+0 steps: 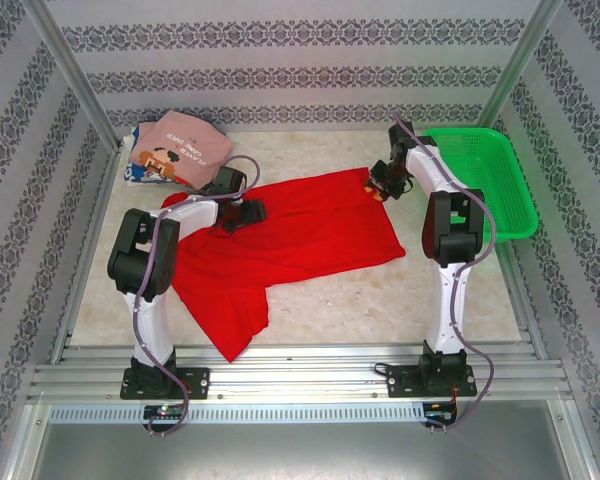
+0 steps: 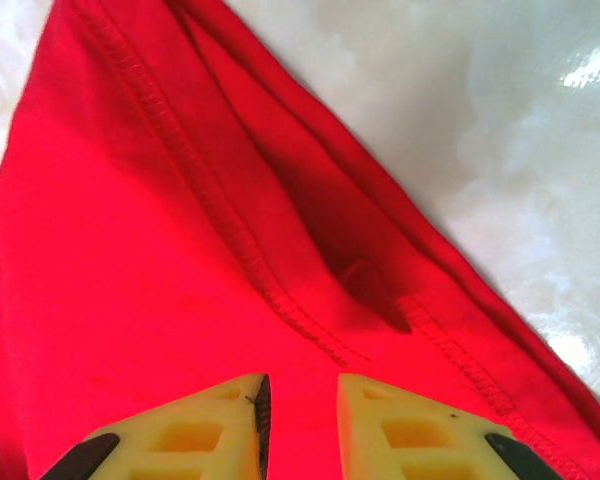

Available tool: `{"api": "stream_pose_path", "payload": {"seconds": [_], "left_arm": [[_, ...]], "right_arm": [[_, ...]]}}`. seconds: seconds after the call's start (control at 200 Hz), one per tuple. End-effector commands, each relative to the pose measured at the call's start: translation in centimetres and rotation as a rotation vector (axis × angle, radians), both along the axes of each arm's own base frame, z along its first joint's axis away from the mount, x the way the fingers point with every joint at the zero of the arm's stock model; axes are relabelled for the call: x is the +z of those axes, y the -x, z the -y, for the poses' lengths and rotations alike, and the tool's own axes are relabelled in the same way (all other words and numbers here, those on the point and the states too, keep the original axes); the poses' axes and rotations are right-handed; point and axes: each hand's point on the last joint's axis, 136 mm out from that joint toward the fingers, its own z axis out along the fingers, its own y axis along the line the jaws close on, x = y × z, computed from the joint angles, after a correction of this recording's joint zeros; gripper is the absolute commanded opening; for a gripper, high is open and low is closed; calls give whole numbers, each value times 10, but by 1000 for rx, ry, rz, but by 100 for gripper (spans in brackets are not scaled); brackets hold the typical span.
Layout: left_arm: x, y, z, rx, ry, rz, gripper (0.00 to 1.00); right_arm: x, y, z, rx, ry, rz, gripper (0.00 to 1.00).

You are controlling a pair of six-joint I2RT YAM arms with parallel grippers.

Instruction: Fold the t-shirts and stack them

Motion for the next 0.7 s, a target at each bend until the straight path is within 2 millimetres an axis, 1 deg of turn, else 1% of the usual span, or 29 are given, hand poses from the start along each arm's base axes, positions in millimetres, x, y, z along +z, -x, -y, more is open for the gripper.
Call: {"api": "stream_pose_path", "payload": {"seconds": [0.0,0.07,0.12,0.225,0.335,0.4,0.45,0.5,0.609,0.694], "left_arm": [[31,-1,10,-3,57,19,76],[49,-9,14,5,89,61,80],[67,-14,17,8,113,98,83],[101,-23,21,18,154,156,85],[134,-24,22,29,190,205,87],[149,-20,19,41,199,229,88],[155,-14,15,48,186,236,88],[154,-5,7,71,160,225,88],[143,24,-16,131,108,182,88],[132,47,-36,185,68,155,89]], "right_arm": [[-14,8,6,16,56,-40,25],[-17,12,7,28,72,-58,26],[-18,15,10,34,92,-64,26],[-21,15,8,49,93,-68,27],[-26,14,3,54,86,-70,27],[-25,11,-1,54,75,-56,27],[-26,10,-2,56,74,-54,27],[-27,10,-2,53,77,-56,24],[-29,4,3,32,87,-37,9],[-24,-4,4,28,88,-9,0]]}}
